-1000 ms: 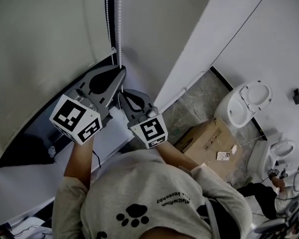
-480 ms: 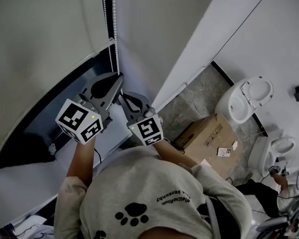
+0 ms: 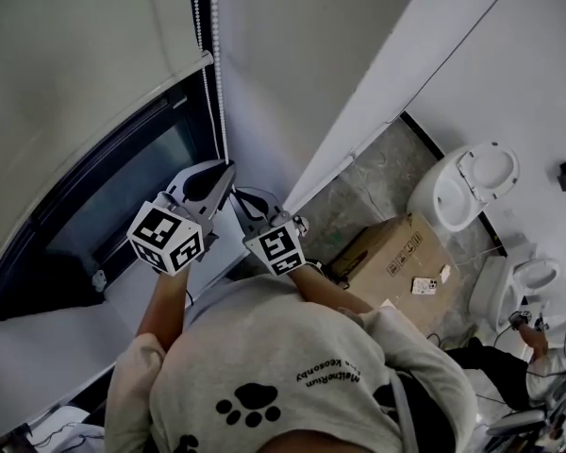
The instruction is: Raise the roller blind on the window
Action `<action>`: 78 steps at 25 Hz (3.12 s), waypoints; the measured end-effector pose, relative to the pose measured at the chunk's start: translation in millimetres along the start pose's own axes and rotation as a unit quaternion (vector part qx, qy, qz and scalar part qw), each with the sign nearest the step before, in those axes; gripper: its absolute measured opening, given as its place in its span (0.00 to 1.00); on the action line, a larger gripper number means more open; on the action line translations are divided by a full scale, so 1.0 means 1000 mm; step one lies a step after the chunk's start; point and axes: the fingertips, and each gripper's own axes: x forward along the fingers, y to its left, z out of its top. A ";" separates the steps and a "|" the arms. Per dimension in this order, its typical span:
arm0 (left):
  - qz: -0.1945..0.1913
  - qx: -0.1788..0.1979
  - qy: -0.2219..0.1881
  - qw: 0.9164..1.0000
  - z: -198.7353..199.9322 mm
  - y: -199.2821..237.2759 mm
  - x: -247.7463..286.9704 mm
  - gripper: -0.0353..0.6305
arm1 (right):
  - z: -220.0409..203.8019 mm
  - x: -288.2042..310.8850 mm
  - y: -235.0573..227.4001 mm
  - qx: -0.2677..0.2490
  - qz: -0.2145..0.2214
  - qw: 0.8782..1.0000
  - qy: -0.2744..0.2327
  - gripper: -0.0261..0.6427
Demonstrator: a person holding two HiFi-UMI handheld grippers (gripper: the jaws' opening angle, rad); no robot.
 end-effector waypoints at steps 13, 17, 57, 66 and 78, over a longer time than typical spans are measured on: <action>0.004 -0.031 0.032 0.999 -0.064 0.001 0.003 0.06 | -0.065 0.001 0.007 0.012 0.031 0.997 0.075 0.06; 0.003 -0.027 0.032 0.999 -0.065 -0.003 0.003 0.06 | -0.068 -0.002 0.010 0.014 0.046 0.995 0.085 0.06; 0.014 -0.021 0.003 1.000 -0.068 -0.008 0.003 0.06 | 0.210 -0.043 -0.019 0.006 0.039 0.990 -0.132 0.06; 0.032 -0.034 0.029 0.998 -0.112 0.000 0.002 0.06 | 0.165 -0.032 -0.016 0.001 0.025 0.995 -0.098 0.06; 0.048 -0.012 0.069 0.996 -0.162 0.007 0.003 0.07 | 0.113 -0.023 -0.011 0.003 0.018 0.998 -0.068 0.06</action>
